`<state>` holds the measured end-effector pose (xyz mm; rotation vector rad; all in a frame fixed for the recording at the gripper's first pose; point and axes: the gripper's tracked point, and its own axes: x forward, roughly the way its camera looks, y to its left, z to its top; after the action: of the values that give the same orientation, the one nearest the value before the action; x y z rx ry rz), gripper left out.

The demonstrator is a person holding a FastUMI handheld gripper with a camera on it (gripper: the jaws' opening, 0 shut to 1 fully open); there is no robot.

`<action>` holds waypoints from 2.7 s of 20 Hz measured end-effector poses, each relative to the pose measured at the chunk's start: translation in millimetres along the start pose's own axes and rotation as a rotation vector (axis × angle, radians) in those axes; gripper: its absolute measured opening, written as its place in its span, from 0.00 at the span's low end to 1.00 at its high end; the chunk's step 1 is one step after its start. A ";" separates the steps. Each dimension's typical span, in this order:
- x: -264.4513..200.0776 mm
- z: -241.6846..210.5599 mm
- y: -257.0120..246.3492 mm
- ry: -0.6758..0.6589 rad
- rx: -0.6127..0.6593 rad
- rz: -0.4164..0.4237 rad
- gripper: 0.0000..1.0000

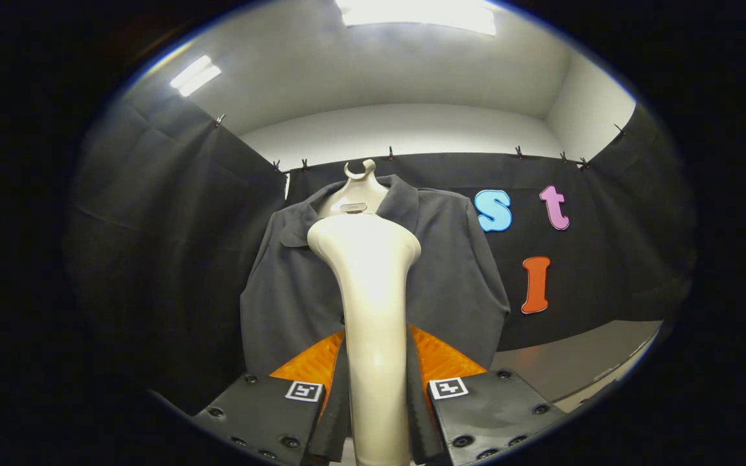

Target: Iron the clothes twice with a garment steamer, once on the left side and once on the right side.

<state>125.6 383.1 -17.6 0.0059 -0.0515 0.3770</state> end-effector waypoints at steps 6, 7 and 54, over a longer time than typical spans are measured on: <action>29.5 -15.0 -3.8 0.016 -0.011 -0.024 0.46; 32.5 -16.7 -3.8 0.018 -0.010 -0.022 0.46; -6.6 -164.6 -28.8 0.241 -0.077 -0.059 0.46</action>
<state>138.1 356.4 -182.2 -0.1137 0.1724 0.3140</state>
